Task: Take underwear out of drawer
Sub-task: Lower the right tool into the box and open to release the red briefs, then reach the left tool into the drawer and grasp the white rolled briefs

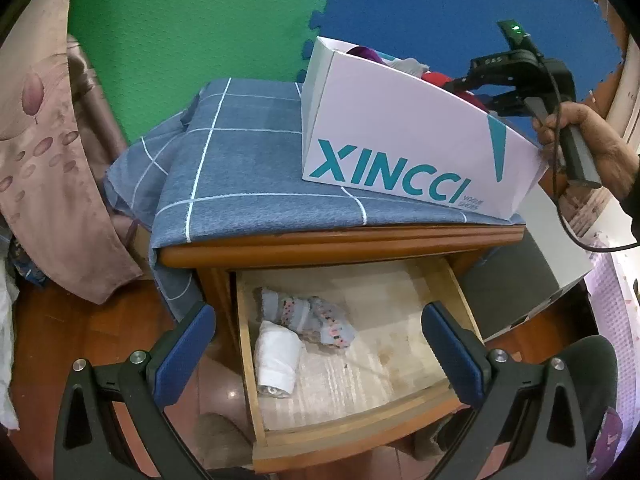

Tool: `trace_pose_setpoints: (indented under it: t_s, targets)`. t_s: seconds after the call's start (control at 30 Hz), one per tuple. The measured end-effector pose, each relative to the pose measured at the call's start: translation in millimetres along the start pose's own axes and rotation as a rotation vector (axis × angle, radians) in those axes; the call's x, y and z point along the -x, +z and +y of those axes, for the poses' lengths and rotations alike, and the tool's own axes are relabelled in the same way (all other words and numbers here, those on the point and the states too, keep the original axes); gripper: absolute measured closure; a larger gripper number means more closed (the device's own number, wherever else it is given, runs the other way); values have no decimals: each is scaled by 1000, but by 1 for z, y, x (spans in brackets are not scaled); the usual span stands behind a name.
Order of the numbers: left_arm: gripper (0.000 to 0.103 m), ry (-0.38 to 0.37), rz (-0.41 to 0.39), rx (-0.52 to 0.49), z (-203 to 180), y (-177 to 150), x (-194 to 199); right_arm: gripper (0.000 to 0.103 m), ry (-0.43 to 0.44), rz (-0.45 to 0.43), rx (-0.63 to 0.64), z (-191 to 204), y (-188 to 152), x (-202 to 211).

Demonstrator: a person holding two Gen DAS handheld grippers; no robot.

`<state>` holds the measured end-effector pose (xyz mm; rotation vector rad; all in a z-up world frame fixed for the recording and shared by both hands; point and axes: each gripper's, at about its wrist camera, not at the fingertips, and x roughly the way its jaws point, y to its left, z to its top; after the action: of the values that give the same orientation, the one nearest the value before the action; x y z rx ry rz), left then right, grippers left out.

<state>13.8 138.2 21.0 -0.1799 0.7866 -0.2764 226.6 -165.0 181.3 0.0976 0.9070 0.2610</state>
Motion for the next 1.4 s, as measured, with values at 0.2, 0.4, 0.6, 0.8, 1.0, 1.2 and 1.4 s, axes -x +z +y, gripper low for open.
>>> trace_pose_setpoints:
  t_s: [0.2, 0.4, 0.6, 0.8, 1.0, 1.2, 1.4]
  targets:
    - [1, 8, 7, 1, 0, 0, -1, 69, 61, -112, 55, 5, -12, 26]
    - [1, 21, 15, -11, -2, -1, -4, 69, 170, -258, 70, 11, -35, 65]
    - [1, 43, 34, -47, -6, -4, -7, 69, 291, -430, 132, 13, -108, 131]
    - [1, 66, 86, -87, -9, -7, -16, 65, 237, -429, 196, -9, -199, 147]
    - [1, 43, 170, -207, -33, -17, -40, 64, 265, -336, 33, -58, -240, 119]
    - [2, 84, 369, -472, -76, -45, -102, 64, 310, -363, 15, -71, -247, 128]
    - [7, 157, 488, -678, -94, -70, -156, 64, 348, -353, -36, -81, -246, 127]
